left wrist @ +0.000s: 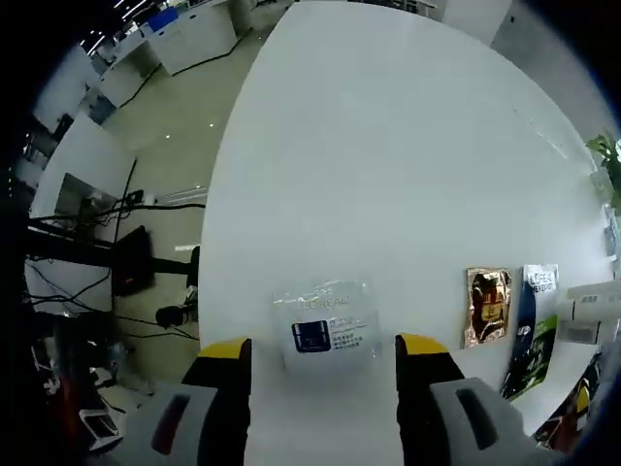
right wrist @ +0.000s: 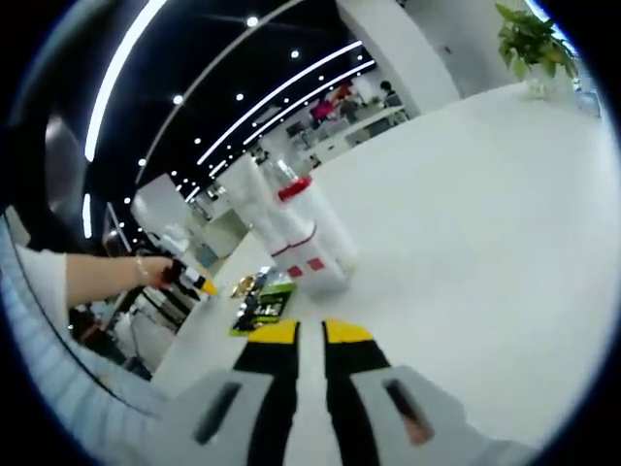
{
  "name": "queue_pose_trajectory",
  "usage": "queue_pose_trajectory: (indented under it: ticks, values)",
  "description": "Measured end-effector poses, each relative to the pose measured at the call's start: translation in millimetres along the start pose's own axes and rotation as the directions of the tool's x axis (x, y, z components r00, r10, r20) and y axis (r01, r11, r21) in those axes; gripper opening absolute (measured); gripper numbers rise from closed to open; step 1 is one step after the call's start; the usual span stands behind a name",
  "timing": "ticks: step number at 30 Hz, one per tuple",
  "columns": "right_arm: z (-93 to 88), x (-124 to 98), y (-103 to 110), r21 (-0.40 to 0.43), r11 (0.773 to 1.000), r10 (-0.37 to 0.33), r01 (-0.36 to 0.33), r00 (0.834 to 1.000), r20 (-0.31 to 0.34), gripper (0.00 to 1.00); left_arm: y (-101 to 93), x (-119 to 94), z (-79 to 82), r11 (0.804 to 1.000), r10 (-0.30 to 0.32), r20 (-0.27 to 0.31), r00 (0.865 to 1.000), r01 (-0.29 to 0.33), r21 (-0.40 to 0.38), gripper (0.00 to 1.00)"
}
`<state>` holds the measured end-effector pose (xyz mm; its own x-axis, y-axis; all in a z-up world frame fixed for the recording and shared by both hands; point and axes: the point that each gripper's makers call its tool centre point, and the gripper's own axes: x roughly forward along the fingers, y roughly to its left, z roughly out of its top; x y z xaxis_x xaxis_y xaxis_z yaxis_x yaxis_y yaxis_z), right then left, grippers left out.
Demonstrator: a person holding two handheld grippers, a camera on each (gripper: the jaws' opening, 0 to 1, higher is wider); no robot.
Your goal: Arrange the skincare products in the storage area until every visible bottle or jar stands upright without overlapping.
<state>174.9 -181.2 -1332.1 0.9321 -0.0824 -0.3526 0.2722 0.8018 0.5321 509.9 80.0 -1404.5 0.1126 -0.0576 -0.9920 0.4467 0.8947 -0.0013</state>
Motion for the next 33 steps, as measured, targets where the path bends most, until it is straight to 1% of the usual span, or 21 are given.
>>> queue_pose_trajectory:
  ticks: [2,3,5,6,11,18,21,25,29,33]
  values:
    - [-0.7,-0.5,-0.2,-0.003,1.0,-0.002,0.002,1.0,-0.003,0.08,-1.6,-0.5,-0.2,1.0,-0.005,-0.006,1.0,0.005,-0.013,0.62]
    - [-1.0,-0.7,-0.6,-0.004,1.0,-0.003,0.003,1.0,-0.005,0.08,-3.3,-1.7,-0.5,0.999,-0.017,-0.015,1.0,0.017,-0.028,0.62]
    - [-1.2,-0.7,-1.4,-0.007,1.0,-0.007,0.007,1.0,-0.007,0.08,-2.3,-1.4,0.8,0.999,-0.01,-0.01,1.0,0.01,-0.032,0.62]
    - [-1.2,-0.8,-2.0,-0.007,1.0,-0.009,0.009,1.0,-0.008,0.08,-3.0,-1.4,0.1,0.999,-0.009,-0.021,1.0,0.008,-0.042,0.63]
    - [-0.5,-0.2,-3.9,-0.003,1.0,-0.013,0.013,1.0,-0.008,0.08,-4.7,-2.1,-1.0,0.999,-0.008,-0.035,0.999,0.006,-0.053,0.61]
    - [-1.1,6.8,-1.9,0.002,1.0,-0.005,0.005,1.0,-0.019,0.08,-10.9,-4.0,-1.9,0.999,-0.01,-0.059,0.998,0.007,-0.042,0.54]
    - [0.6,10.1,1.3,-0.01,1.0,0.002,-0.002,1.0,-0.024,0.08,-11.4,-3.1,1.1,0.999,-0.01,-0.067,0.998,0.008,-0.032,0.52]
    - [1.9,11.2,1.4,-0.011,1.0,0.005,-0.005,1.0,-0.024,0.08,-11.7,-3.5,0.7,1.0,-0.011,-0.074,0.997,0.01,-0.015,0.5]
    - [1.4,11.4,0.3,-0.007,1.0,0.004,-0.004,1.0,-0.025,0.08,-8.5,-4.0,0.0,1.0,-0.012,-0.078,0.997,0.011,-0.004,0.42]
    - [0.6,11.6,-1.3,-0.002,1.0,0.002,-0.002,1.0,-0.025,0.08,-7.9,-2.7,0.0,1.0,-0.014,-0.078,0.997,0.014,0.002,0.42]
